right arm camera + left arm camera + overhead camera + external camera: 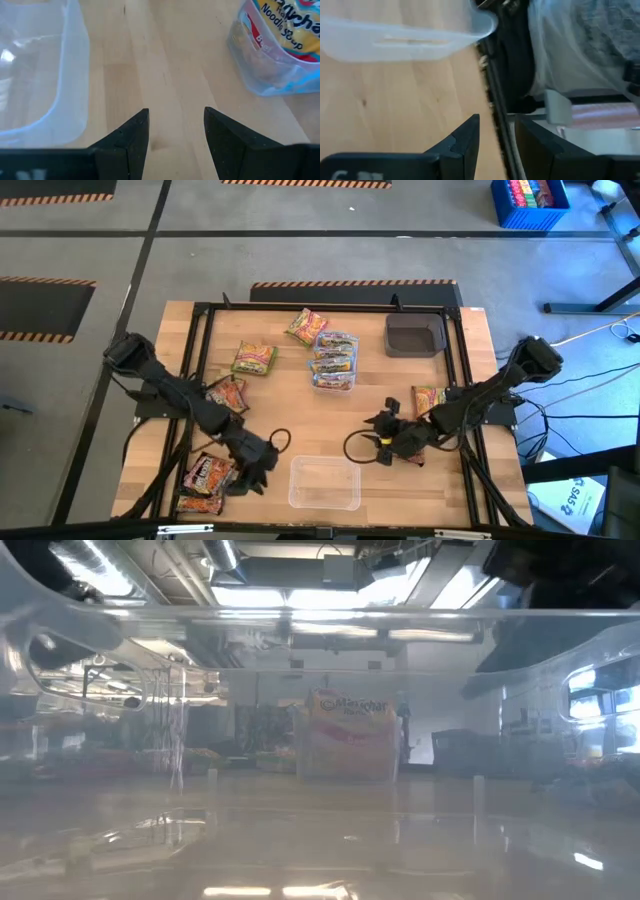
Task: Sort Maruchan noodles
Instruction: Move the bottom transparent bin to the centre of the table
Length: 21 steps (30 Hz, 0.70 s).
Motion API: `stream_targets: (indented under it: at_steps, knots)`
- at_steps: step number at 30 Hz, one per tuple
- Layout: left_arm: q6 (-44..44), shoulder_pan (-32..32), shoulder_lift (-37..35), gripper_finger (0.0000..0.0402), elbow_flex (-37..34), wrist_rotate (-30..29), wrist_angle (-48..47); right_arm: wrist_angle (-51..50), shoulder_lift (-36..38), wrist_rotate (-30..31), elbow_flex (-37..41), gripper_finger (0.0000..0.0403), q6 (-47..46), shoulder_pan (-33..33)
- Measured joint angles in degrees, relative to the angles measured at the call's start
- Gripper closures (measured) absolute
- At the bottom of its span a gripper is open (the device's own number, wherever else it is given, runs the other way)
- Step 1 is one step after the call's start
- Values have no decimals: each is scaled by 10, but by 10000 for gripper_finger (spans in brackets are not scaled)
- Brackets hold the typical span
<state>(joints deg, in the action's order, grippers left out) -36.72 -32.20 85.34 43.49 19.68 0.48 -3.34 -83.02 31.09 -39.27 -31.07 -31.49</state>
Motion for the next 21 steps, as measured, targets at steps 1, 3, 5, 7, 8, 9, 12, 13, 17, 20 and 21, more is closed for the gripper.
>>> stream_targets:
  at_steps: [1, 3, 5, 7, 8, 9, 12, 13, 17, 20, 21]
  knots:
    - [-1, -4, 7, 285, -1, -13, 0, 13, -11, -6, -1, 233, -1, 5]
    - [-1, -6, 30, 285, 0, -38, 33, 16, -27, -7, 0, 233, -5, 9]
    - [24, -6, 50, 285, -1, -58, 56, 40, -48, -5, 0, 233, -9, 9]
    - [49, -5, 76, 285, 0, -79, 116, 58, -62, -2, 0, 233, -10, 9]
    - [60, -4, 84, 285, 0, -87, 133, 73, -71, -6, -1, 233, -11, 9]
    - [70, -3, 93, 285, 0, -93, 151, 79, -76, -8, -1, 233, -10, 9]
    - [84, 7, 109, 285, 0, -122, 166, 107, -89, -18, -1, 233, -10, 8]
    - [84, 10, 111, 285, 0, -130, 165, 108, -91, -22, -1, 233, -11, 8]
    - [97, 23, 114, 285, 0, -197, 151, 111, -91, -35, -1, 233, -19, 8]
    - [108, 37, 113, 285, 0, -246, 151, 109, -91, -58, -1, 233, -20, 8]
    - [114, 44, 113, 285, 0, -260, 150, 105, -91, -68, -1, 233, -21, 8]
